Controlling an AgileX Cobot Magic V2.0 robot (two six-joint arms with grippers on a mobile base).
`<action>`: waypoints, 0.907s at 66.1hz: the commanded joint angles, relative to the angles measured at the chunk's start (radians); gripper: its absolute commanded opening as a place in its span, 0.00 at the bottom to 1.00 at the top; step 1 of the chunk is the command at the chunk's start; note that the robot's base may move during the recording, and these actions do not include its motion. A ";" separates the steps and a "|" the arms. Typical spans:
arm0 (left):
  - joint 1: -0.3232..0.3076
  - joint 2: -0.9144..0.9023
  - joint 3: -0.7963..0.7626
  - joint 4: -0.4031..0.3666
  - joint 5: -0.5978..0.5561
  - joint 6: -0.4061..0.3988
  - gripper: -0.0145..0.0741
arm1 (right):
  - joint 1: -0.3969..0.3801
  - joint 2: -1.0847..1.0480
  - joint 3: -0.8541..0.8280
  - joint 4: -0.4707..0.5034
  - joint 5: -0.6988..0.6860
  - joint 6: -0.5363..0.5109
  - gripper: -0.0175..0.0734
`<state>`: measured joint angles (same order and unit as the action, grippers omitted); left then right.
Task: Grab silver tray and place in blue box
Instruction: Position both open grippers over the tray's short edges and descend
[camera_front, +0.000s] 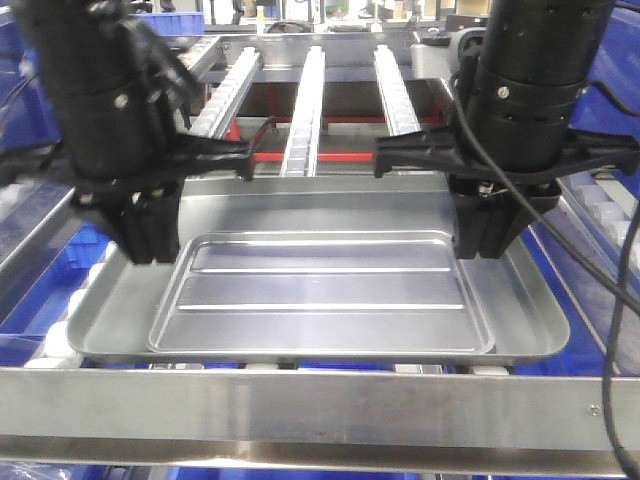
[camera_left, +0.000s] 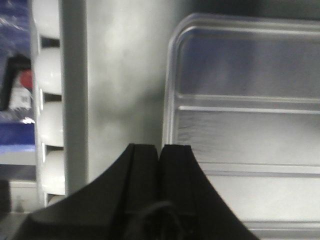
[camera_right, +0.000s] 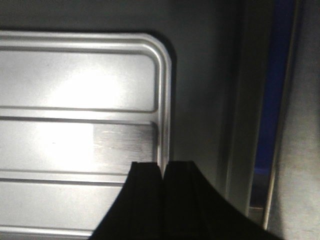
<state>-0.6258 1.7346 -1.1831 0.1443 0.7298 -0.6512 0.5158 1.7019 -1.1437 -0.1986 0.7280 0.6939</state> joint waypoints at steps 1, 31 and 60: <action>0.007 -0.044 -0.009 -0.042 -0.060 0.039 0.06 | -0.007 -0.037 -0.028 -0.020 -0.035 -0.016 0.26; 0.007 -0.044 -0.009 -0.007 -0.056 0.039 0.06 | -0.015 -0.007 -0.028 -0.021 -0.040 -0.033 0.26; 0.007 -0.044 -0.009 0.005 -0.059 0.015 0.35 | -0.015 0.010 -0.028 -0.021 0.011 -0.042 0.47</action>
<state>-0.6189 1.7346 -1.1694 0.1404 0.6975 -0.6237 0.5063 1.7428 -1.1437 -0.1986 0.7387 0.6662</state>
